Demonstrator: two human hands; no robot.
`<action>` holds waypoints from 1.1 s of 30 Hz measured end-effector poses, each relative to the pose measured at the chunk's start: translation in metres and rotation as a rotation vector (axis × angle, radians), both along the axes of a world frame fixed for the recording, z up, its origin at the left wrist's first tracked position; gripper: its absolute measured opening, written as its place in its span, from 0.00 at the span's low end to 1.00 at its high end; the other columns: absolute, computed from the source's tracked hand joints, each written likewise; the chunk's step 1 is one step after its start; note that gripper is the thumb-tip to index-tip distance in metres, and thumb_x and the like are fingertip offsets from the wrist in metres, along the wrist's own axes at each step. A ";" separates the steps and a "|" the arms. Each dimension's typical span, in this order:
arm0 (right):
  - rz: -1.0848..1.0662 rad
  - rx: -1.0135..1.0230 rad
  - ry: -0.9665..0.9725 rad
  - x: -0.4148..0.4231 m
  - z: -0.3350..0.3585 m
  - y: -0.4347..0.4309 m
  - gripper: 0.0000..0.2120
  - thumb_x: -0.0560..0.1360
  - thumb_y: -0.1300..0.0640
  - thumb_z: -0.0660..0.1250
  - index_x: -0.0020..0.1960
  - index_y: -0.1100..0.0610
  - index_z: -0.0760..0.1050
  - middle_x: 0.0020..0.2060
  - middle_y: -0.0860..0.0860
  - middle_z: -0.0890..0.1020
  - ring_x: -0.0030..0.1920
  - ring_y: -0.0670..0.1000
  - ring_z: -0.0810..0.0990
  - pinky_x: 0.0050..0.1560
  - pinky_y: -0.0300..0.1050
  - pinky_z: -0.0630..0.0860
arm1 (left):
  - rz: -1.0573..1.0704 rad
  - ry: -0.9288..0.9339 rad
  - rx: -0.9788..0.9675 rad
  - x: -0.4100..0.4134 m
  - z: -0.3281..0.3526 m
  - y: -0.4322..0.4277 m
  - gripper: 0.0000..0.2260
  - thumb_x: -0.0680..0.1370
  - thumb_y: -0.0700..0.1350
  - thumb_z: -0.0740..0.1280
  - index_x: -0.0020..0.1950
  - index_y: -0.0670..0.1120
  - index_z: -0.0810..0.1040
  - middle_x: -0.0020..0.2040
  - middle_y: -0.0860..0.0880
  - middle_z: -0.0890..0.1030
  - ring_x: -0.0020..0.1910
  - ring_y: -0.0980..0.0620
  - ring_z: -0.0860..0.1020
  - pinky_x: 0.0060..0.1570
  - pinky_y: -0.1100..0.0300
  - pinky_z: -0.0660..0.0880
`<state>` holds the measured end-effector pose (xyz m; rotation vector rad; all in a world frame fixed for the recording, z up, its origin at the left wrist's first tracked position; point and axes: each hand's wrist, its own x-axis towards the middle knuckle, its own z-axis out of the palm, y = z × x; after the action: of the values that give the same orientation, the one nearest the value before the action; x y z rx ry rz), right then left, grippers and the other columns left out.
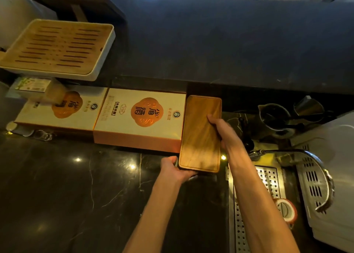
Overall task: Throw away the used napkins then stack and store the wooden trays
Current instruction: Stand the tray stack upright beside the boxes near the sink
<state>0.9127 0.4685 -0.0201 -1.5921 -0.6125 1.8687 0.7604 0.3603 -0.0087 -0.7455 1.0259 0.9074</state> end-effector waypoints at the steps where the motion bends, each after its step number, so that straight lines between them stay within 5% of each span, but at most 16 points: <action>1: 0.005 -0.003 0.007 -0.002 0.004 0.000 0.14 0.74 0.46 0.69 0.56 0.50 0.73 0.53 0.55 0.81 0.53 0.55 0.81 0.45 0.50 0.77 | -0.007 0.005 0.013 0.001 0.002 0.000 0.16 0.81 0.47 0.53 0.62 0.37 0.67 0.58 0.29 0.73 0.68 0.29 0.67 0.66 0.28 0.60; 6: 0.056 0.042 0.122 0.008 0.020 -0.017 0.20 0.76 0.41 0.65 0.63 0.50 0.73 0.57 0.54 0.80 0.59 0.56 0.79 0.52 0.51 0.77 | 0.011 -0.022 0.177 0.000 0.015 -0.016 0.25 0.81 0.52 0.56 0.72 0.37 0.60 0.70 0.31 0.68 0.71 0.31 0.65 0.72 0.34 0.56; 10: -0.123 0.048 0.106 0.027 0.003 -0.072 0.26 0.75 0.39 0.63 0.66 0.55 0.73 0.60 0.57 0.80 0.62 0.57 0.78 0.65 0.57 0.72 | -0.129 0.275 0.399 0.002 0.003 -0.045 0.23 0.81 0.51 0.60 0.74 0.44 0.63 0.68 0.39 0.73 0.69 0.41 0.70 0.73 0.44 0.62; 14: -0.081 0.195 0.100 0.009 -0.010 -0.138 0.22 0.79 0.39 0.55 0.63 0.49 0.75 0.59 0.50 0.82 0.62 0.49 0.78 0.65 0.50 0.70 | -0.269 0.388 0.571 0.016 -0.007 -0.060 0.23 0.82 0.51 0.57 0.77 0.52 0.60 0.74 0.46 0.68 0.76 0.49 0.62 0.77 0.46 0.54; 22: -0.319 0.267 -0.074 -0.032 -0.010 -0.145 0.25 0.76 0.37 0.60 0.67 0.49 0.71 0.57 0.51 0.81 0.57 0.51 0.80 0.61 0.54 0.77 | -0.078 0.495 0.448 0.047 -0.010 -0.043 0.20 0.84 0.50 0.53 0.76 0.54 0.58 0.73 0.43 0.68 0.73 0.42 0.66 0.74 0.39 0.58; 29: -0.281 0.229 -0.090 -0.027 -0.012 -0.137 0.22 0.77 0.39 0.60 0.66 0.47 0.71 0.58 0.53 0.80 0.56 0.52 0.80 0.57 0.51 0.78 | -0.147 0.603 0.382 0.051 -0.009 -0.033 0.19 0.84 0.49 0.52 0.76 0.54 0.58 0.71 0.42 0.69 0.71 0.40 0.67 0.72 0.38 0.60; 33: -0.213 0.143 -0.023 -0.016 0.003 -0.139 0.29 0.76 0.38 0.62 0.73 0.49 0.66 0.60 0.52 0.79 0.58 0.51 0.78 0.50 0.45 0.76 | -0.170 0.537 0.414 0.043 0.003 -0.041 0.20 0.83 0.46 0.56 0.76 0.52 0.59 0.71 0.41 0.68 0.71 0.39 0.67 0.70 0.38 0.62</action>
<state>0.8970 0.3295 -0.0169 -1.5238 -0.5504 1.6168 0.8036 0.3188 -0.0061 -0.0577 1.2878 1.1528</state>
